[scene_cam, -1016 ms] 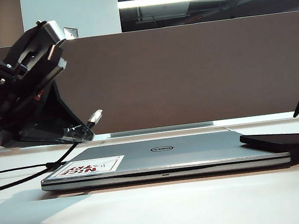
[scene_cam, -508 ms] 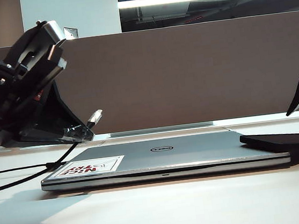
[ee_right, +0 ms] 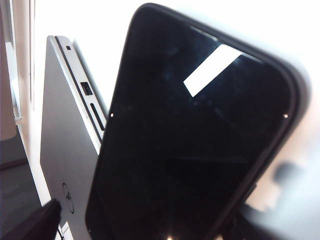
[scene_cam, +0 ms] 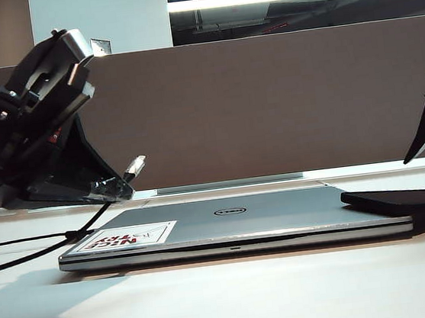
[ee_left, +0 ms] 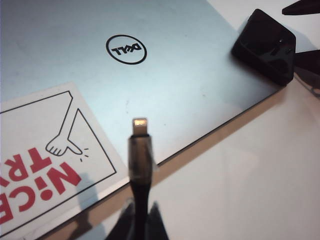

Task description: Pick up the charging cable and the phone, plug the charging cable into the charging port on the phone, and finally place them back on the table.

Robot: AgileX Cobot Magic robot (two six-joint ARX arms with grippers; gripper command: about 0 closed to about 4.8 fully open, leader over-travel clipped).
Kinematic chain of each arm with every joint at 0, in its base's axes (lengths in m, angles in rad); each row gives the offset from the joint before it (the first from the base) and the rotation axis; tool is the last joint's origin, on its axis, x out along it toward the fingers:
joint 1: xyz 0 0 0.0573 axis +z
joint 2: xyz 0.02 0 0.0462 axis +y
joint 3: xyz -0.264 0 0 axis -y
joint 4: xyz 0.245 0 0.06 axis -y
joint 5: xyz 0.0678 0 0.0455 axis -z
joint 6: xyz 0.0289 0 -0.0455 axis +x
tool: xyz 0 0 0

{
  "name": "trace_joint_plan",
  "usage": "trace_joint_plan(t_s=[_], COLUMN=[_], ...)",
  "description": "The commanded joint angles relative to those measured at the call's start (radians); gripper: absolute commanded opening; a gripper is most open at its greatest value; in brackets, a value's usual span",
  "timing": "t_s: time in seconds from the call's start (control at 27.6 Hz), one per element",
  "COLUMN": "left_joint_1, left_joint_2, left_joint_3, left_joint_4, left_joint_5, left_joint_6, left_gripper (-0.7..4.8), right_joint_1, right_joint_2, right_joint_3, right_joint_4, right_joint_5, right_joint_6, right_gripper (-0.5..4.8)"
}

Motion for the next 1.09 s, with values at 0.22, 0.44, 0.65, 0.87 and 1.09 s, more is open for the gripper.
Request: trace_joint_plan(t_s=[0.22,0.44,0.65,0.87,1.09], left_joint_1=[-0.001,-0.001,-0.001,-0.001,-0.001], left_joint_2=[-0.003,-0.003,-0.003,-0.003,-0.003], left_joint_3=[0.002,0.002,0.002,0.002,0.002], left_joint_4=[0.017,0.017,0.017,0.017,0.017], left_joint_5=[0.000,0.000,0.000,0.000,0.000], left_joint_6=[0.004,0.004,0.004,0.004,0.004], left_gripper=[-0.06,-0.06,-0.06,-0.06,-0.06], right_joint_1=[0.000,0.000,0.000,0.000,0.000], right_joint_2=[0.012,0.012,0.012,0.012,0.012], right_joint_3=[-0.005,-0.005,-0.005,-0.005,-0.005], right_joint_4=[-0.019,-0.021,-0.025,-0.027,-0.027], right_joint_5=[0.012,0.019,0.019,0.019,0.019], right_joint_6=[-0.004,-0.004,-0.004,-0.004,-0.004], right_gripper=[4.31,4.21,3.16,3.13,2.91])
